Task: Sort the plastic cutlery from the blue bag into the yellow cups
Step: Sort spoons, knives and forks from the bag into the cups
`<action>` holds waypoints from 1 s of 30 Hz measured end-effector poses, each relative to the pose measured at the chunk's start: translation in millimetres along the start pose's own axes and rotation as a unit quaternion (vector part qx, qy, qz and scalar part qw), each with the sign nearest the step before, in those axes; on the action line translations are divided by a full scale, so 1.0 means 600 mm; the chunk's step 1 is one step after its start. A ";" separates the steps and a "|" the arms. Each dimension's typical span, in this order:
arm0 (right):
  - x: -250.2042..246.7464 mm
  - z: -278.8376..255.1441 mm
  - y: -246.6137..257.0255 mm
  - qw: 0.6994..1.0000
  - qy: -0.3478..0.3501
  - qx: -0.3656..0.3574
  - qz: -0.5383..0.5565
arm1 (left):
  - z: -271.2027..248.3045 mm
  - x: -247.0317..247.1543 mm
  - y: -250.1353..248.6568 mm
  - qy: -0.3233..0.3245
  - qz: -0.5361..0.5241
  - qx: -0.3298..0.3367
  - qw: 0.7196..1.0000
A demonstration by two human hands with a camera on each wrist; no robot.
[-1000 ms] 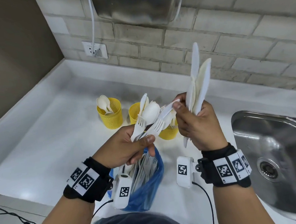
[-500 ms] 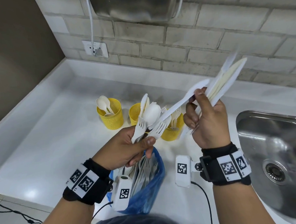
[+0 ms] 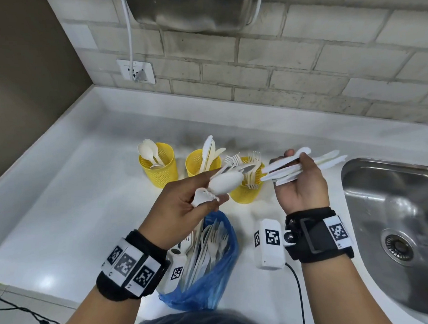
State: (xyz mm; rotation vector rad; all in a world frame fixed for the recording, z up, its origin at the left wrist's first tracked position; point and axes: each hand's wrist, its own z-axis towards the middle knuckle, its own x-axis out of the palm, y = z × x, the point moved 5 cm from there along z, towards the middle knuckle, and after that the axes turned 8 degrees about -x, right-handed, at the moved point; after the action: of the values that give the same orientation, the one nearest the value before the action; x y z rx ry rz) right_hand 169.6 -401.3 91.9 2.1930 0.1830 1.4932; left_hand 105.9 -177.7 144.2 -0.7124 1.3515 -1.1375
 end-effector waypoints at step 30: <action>0.168 -0.146 -0.010 0.865 0.306 -0.264 -0.297 | 0.023 0.064 0.051 0.012 -0.415 -0.342 0.843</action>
State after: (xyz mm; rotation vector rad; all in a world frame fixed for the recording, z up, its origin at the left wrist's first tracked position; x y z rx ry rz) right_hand 131.1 -331.7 199.3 1.0438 0.5302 1.5638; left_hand 120.1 -205.6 103.9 -1.9526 1.5133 -1.2951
